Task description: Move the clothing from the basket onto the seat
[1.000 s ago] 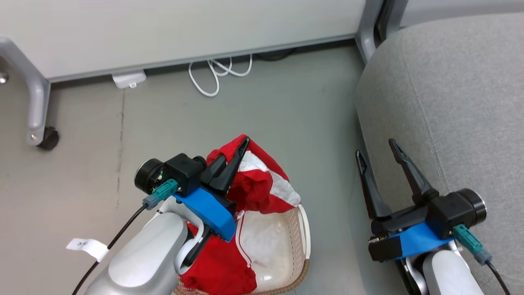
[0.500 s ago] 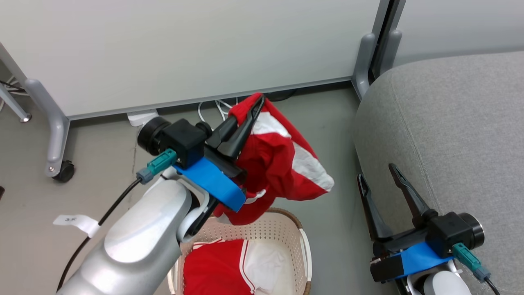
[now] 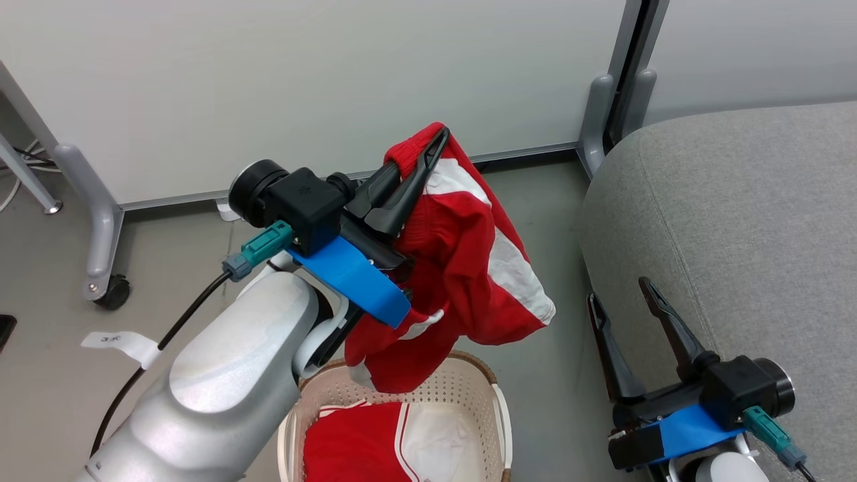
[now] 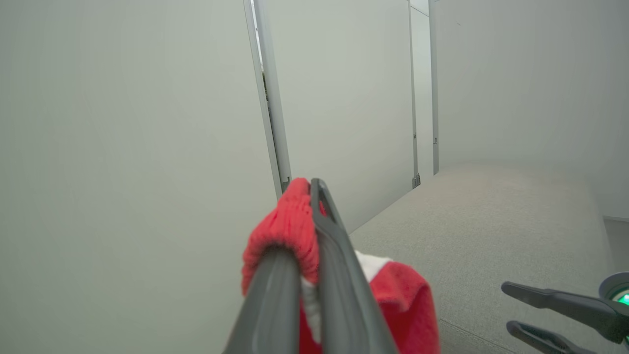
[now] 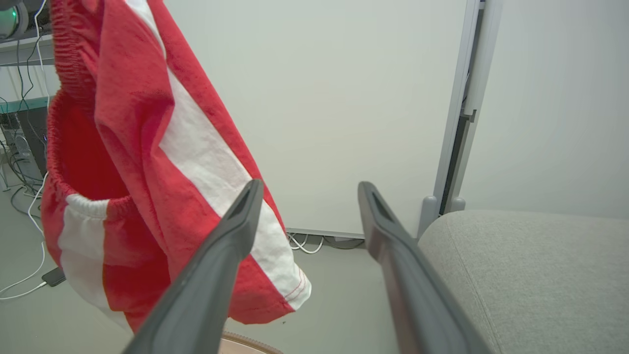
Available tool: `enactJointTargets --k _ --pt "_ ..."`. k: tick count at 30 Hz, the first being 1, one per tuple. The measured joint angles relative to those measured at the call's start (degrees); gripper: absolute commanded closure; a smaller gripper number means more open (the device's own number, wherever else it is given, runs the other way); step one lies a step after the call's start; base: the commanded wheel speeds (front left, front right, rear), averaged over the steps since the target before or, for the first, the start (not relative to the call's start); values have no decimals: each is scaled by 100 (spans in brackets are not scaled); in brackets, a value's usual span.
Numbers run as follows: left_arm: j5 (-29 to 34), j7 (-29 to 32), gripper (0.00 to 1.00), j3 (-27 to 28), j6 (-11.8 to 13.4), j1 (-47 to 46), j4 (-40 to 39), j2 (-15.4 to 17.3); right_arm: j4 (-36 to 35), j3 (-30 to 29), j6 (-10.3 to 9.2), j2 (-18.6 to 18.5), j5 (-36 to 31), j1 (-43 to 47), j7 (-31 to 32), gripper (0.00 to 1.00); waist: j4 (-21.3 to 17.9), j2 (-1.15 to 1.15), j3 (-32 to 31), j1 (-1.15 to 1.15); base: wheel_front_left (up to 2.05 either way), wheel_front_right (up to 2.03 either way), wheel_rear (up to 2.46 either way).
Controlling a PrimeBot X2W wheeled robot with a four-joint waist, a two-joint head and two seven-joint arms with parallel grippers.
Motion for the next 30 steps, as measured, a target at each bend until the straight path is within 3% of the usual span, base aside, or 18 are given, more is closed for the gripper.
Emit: enactJointTargets --k 8,16,30 --pt "0 -1 100 -21 18 -7 7 1 -319 178 0 0 -23 -218 0 0 33 0 63 0 0 0 0" --pt "22 -5 100 -51 32 -116 21 -33 -457 778 0 1 -86 -925 0 0 87 0 175 0 0 0 0" --pt "101 -18 100 -221 31 -297 59 -281 678 1416 0 1 -264 -1858 0 0 323 0 289 1 0 0 0"
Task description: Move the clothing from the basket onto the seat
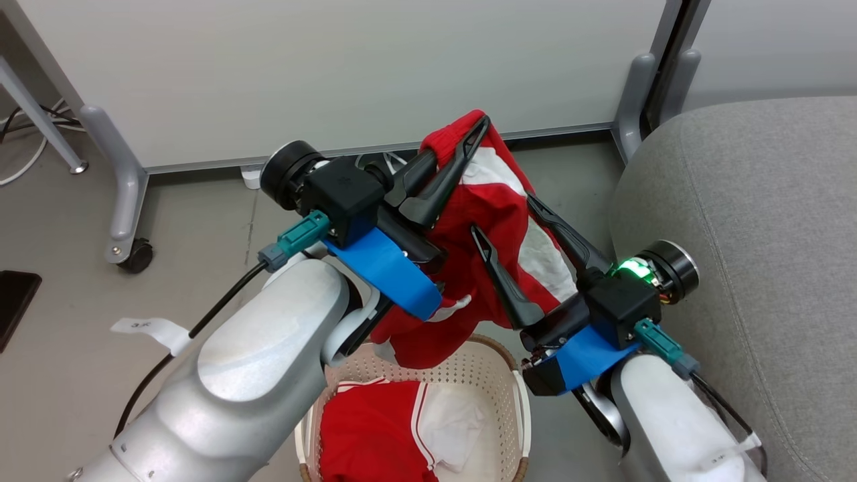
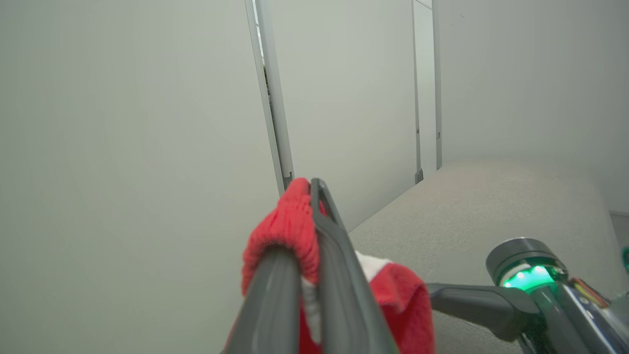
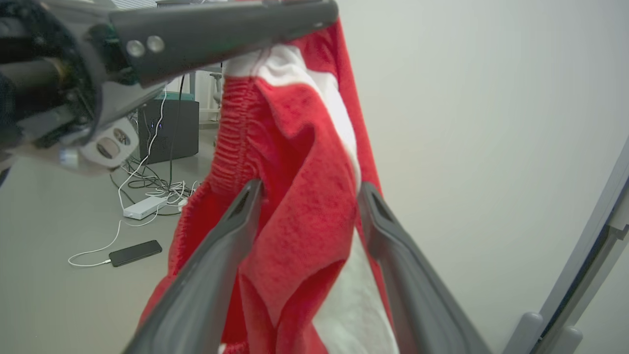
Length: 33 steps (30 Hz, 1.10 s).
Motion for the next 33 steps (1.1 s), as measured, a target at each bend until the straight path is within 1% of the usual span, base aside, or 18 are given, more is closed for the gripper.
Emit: enactJointTargets --k 7,11,12,13,16,33 --pt "1 -9 100 -113 -2 -64 -36 -103 517 45 0 -1 -146 -319 0 0 70 0 52 0 0 0 0" --pt "0 -11 100 -193 -8 -110 -71 -135 709 109 0 -1 -54 -466 0 0 92 0 70 0 0 0 0" --pt "1 -13 100 -210 -9 -123 -74 -137 758 134 0 -1 5 -498 0 60 95 0 69 0 0 0 0" --pt "1 -16 100 -222 -9 -129 -76 -137 793 159 0 -1 70 -514 0 100 97 0 66 0 0 0 0" --pt "1 -16 100 -237 -9 -144 -71 -133 837 209 0 -1 168 -566 0 100 92 0 62 0 0 0 0" --pt "59 -18 100 -216 -10 -113 -44 -131 835 186 0 -1 260 -580 0 100 46 0 40 -1 0 0 0"
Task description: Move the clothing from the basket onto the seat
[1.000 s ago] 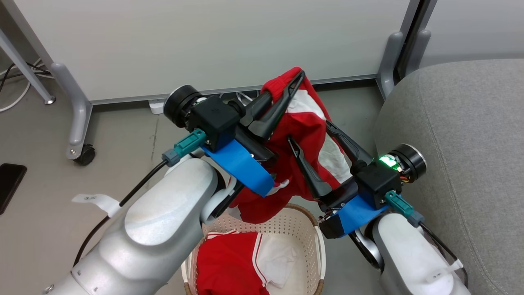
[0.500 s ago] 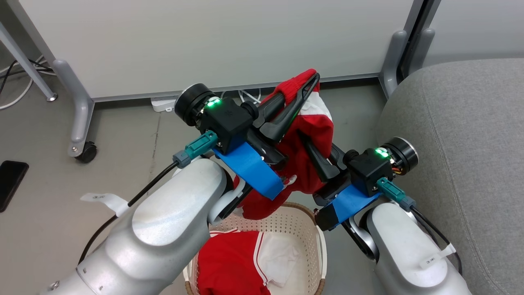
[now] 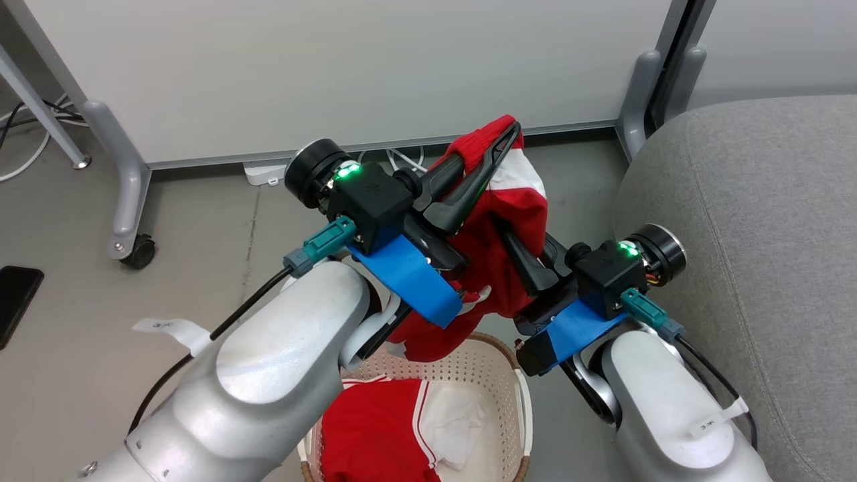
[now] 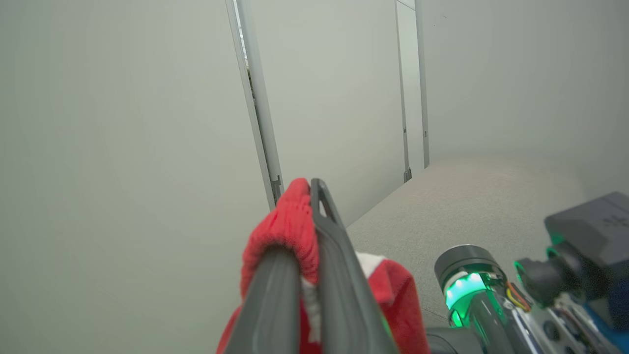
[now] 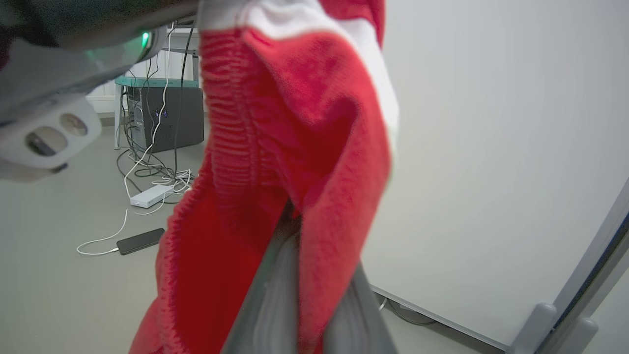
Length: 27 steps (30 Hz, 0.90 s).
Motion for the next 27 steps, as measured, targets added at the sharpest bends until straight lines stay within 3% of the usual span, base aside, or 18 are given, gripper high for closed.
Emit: enactJointTargets --k 12,13,14,27 --pt "8 0 100 0 -19 75 73 -9 -47 -27 0 0 48 64 0 100 -12 0 -31 0 0 0 0" --pt "-10 0 36 -9 -19 86 112 -10 -51 -29 0 0 62 65 0 100 -15 0 -35 0 0 0 0" --pt "-8 0 0 -18 -20 88 141 -10 -56 -34 0 0 64 65 0 100 -17 0 -37 0 0 0 0" --pt "-64 0 0 -136 -20 161 246 26 -189 -465 0 0 152 60 0 100 -30 0 77 -1 0 0 0"
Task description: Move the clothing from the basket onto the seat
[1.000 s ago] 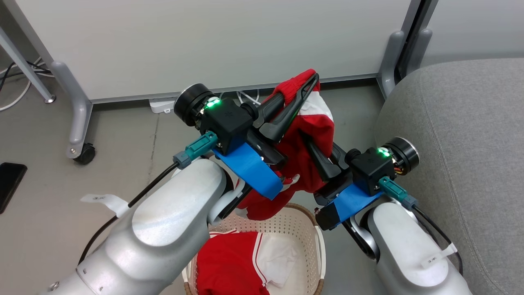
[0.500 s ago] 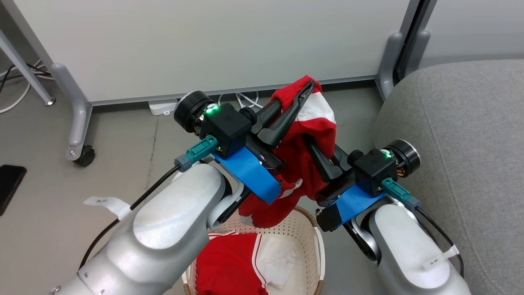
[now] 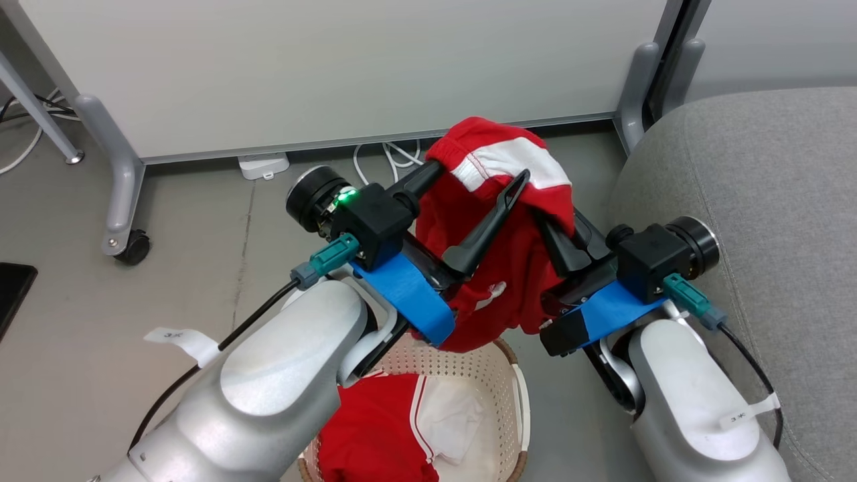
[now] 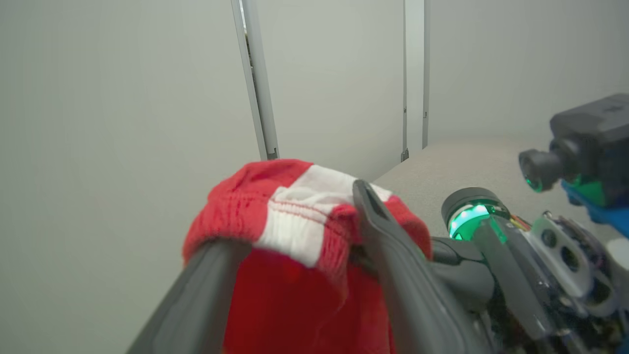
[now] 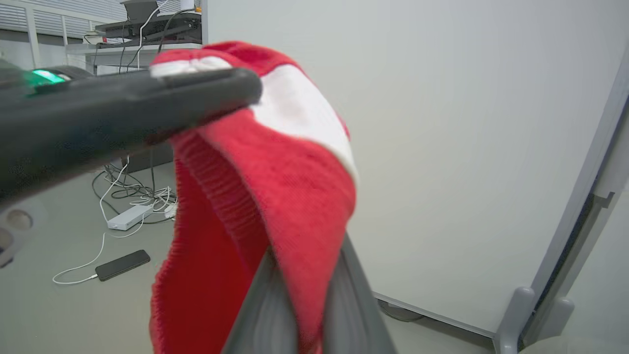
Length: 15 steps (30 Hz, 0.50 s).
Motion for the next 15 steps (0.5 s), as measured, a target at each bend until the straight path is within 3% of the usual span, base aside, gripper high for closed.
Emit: enactJointTargets --k 15 --pt "-23 -1 0 -98 79 242 -81 136 -309 -650 0 -1 -107 175 0 100 -419 0 167 0 0 0 0"
